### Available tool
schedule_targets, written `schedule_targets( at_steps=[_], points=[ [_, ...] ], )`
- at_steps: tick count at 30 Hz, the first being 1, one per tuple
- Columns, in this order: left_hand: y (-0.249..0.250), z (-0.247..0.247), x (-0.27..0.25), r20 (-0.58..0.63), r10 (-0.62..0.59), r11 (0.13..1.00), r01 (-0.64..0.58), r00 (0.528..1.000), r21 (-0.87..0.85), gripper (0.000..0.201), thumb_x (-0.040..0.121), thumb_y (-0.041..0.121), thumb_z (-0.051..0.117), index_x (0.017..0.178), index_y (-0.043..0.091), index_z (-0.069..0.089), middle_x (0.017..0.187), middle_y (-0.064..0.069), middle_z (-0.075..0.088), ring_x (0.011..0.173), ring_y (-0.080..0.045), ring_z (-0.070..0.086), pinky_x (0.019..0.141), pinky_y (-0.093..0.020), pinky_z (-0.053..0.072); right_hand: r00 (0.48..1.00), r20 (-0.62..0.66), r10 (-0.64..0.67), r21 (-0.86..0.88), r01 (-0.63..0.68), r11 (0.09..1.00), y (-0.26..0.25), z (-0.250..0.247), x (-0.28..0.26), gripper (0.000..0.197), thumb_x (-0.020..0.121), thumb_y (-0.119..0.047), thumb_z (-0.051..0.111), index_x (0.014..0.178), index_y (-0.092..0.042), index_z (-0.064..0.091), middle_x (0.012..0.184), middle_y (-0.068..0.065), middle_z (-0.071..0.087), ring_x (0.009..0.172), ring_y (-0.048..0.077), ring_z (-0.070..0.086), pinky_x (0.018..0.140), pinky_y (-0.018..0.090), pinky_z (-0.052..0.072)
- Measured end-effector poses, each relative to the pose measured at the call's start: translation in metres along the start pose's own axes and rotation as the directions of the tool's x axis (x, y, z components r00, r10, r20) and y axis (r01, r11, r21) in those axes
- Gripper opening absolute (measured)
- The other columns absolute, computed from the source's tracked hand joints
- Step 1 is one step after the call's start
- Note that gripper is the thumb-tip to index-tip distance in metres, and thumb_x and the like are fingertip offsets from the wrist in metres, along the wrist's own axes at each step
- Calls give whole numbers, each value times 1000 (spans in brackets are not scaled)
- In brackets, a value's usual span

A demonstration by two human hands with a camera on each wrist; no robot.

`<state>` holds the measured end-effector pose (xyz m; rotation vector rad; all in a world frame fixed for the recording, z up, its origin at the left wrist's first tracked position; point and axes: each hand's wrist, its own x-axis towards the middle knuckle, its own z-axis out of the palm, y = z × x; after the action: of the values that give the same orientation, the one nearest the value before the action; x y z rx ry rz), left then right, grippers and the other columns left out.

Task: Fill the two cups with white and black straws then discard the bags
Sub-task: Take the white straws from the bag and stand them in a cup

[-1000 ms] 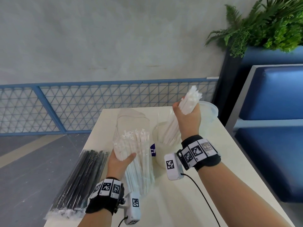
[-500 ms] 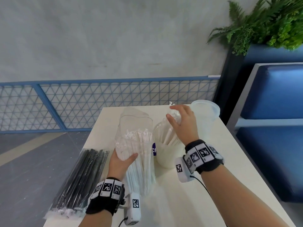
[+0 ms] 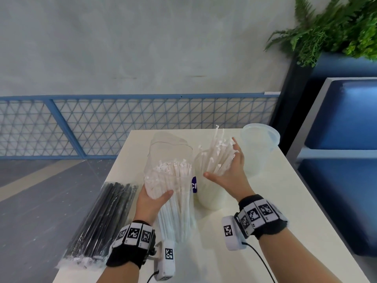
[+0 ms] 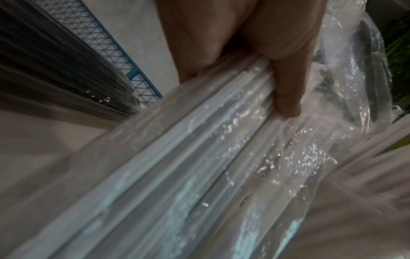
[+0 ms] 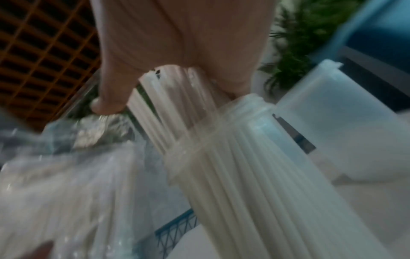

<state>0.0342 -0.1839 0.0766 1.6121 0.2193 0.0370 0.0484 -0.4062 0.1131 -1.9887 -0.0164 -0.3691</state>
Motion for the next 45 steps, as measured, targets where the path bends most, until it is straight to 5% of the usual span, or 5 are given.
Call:
schedule_targets(
  at_steps=[13,29,34,37,45],
  points=[
    [-3,-2,5,15,6,1000,-6,1000,-19,43,71,5,77,107,17,55,90,9,62,85,-8,58,80,-25,43,984,-152,92,-187,-120,975,-2,20,28,25,77,-7,67,98,1,57,99,11,59,86,26,58,56,13,34],
    [-10,-5,8,55,33,998,-30,998,-46,47,71,6,77,112,14,57,96,5,65,95,-16,60,86,-28,43,990,131,-48,-211,75,975,-20,9,29,42,89,-17,57,129,-23,46,135,3,41,123,17,44,96,19,30],
    [-11,-7,6,62,51,997,-47,997,-69,46,70,4,77,109,17,56,97,7,65,91,-7,60,88,-29,43,901,-258,-348,-133,324,937,-41,16,11,19,89,-14,54,107,-12,59,106,-2,57,98,7,53,87,6,36],
    [-11,-7,7,66,91,994,-86,994,-67,44,68,2,78,101,23,59,97,7,67,94,-7,62,86,-28,45,890,-90,-447,-92,439,894,-60,31,-7,15,90,-10,53,101,-11,63,96,-4,63,88,3,56,82,10,43],
    [-14,-12,9,156,112,990,-97,981,-104,51,67,-2,78,106,24,58,105,3,67,100,-8,62,74,-15,51,958,271,-92,-228,156,961,-43,61,-19,47,86,-27,62,130,-15,48,128,2,55,115,16,52,90,12,33]
  ],
)
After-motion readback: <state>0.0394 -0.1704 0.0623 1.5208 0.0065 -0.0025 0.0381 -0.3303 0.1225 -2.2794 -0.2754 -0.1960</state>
